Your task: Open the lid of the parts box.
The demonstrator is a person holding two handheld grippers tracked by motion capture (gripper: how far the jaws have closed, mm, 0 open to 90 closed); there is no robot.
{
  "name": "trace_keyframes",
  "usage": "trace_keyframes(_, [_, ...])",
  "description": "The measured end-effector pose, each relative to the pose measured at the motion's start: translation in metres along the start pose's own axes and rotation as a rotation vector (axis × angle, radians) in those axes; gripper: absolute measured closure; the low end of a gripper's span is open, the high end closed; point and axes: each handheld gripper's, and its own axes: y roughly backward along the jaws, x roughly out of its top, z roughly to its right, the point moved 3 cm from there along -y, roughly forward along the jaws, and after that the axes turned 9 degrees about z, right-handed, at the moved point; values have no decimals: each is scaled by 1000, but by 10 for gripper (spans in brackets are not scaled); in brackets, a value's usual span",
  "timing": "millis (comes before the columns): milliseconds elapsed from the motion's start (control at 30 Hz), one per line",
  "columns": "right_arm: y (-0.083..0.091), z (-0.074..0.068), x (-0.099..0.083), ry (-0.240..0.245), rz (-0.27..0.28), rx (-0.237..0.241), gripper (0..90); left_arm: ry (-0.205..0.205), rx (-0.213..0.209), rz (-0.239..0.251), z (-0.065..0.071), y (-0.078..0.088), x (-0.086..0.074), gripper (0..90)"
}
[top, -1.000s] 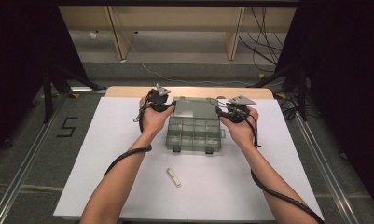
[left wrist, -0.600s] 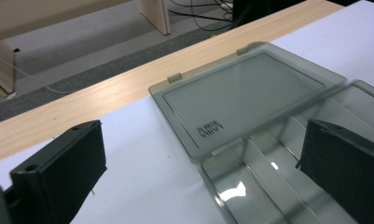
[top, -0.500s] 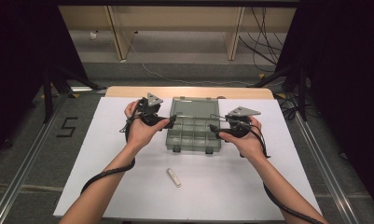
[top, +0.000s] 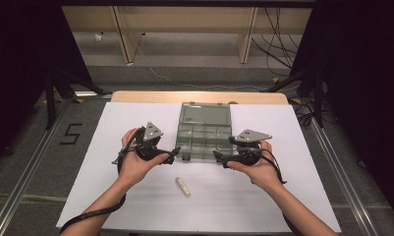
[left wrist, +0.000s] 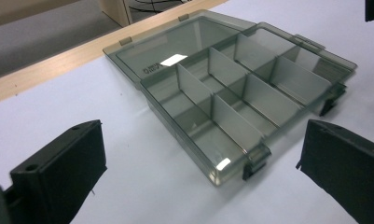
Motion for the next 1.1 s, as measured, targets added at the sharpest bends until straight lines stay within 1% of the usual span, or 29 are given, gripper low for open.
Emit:
trace_keyframes(33, [2, -3, -1, 0, -7, 2, 195, 5, 8, 11, 2, 2, -2, 0])
trace_keyframes(67, [2, -6, -3, 4, -4, 12, 195, -8, 0, -6, 2, 6, -5, 0])
trace_keyframes(100, [3, -11, -4, -4, -12, 23, 195, -12, 0, -2, 3, 9, -7, 0])
trace_keyframes(133, [3, -14, -6, -3, -13, 39, 195, -12, 2, -4, 4, 12, -10, 0])
trace_keyframes(200, [4, -21, -10, 5, -27, 49, 195, -22, 2, -8, 5, 18, -14, 0])
trace_keyframes(233, [5, -24, -11, 1, -33, 53, 195, -6, 4, 1, 6, 20, -16, 0])
trace_keyframes(267, [5, -28, -13, 8, -34, 63, 195, -19, 4, -6, 5, 23, -18, 0])
trace_keyframes(300, [6, -30, -14, 13, -40, 66, 195, -10, 3, -7, 5, 26, -19, 0])
trace_keyframes(367, [6, -37, -15, 16, -46, 80, 195, -10, 5, -2, 4, 31, -22, 0])
trace_keyframes(400, [6, -40, -16, 21, -47, 86, 195, -15, 2, -8, 4, 34, -24, 0])
trace_keyframes(467, [6, -45, -17, 26, -52, 98, 196, -1, 9, 9, 4, 36, -25, 0])
trace_keyframes(500, [5, -48, -18, 25, -55, 107, 197, -23, 9, -2, 3, 38, -26, 0])
trace_keyframes(533, [5, -50, -19, 34, -57, 112, 197, -26, 13, 3, 2, 38, -25, 0])
trace_keyframes(567, [4, -52, -20, 40, -59, 115, 197, -10, 18, 18, 3, 37, -25, 0])
trace_keyframes(633, [4, -55, -22, 39, -66, 126, 201, -13, 10, 18, 2, 37, -24, 0])
trace_keyframes(667, [3, -56, -23, 41, -63, 124, 201, -9, 18, 29, 2, 36, -24, 0])
trace_keyframes(700, [4, -57, -24, 37, -66, 131, 204, -15, 19, 24, 1, 36, -24, 0])
trace_keyframes(733, [4, -58, -24, 34, -57, 126, 207, -22, 23, 20, 0, 36, -25, 0])
trace_keyframes(767, [3, -59, -25, 35, -60, 134, 208, -14, 20, 22, -1, 35, -25, 0])
trace_keyframes(800, [3, -60, -26, 35, -63, 139, 208, -17, 29, 21, -2, 35, -26, 0])
trace_keyframes(833, [3, -62, -27, 27, -68, 141, 208, -13, 28, 23, -2, 35, -26, 0])
trace_keyframes(867, [3, -62, -28, 32, -69, 144, 209, -6, 29, 24, -3, 35, -26, 0])
trace_keyframes(900, [2, -62, -29, 32, -72, 147, 210, -9, 30, 25, -3, 35, -26, 0])
trace_keyframes(933, [2, -62, -29, 42, -71, 144, 210, -15, 30, 21, -4, 35, -25, 0])
trace_keyframes(967, [2, -62, -29, 41, -70, 141, 210, -14, 30, 24, -3, 35, -25, 0])
trace_keyframes(1033, [3, -63, -29, 29, -74, 148, 211, -33, 30, 14, -4, 37, -24, 0])
trace_keyframes(1100, [3, -62, -29, 31, -75, 142, 212, -33, 34, 21, -5, 36, -24, 0])
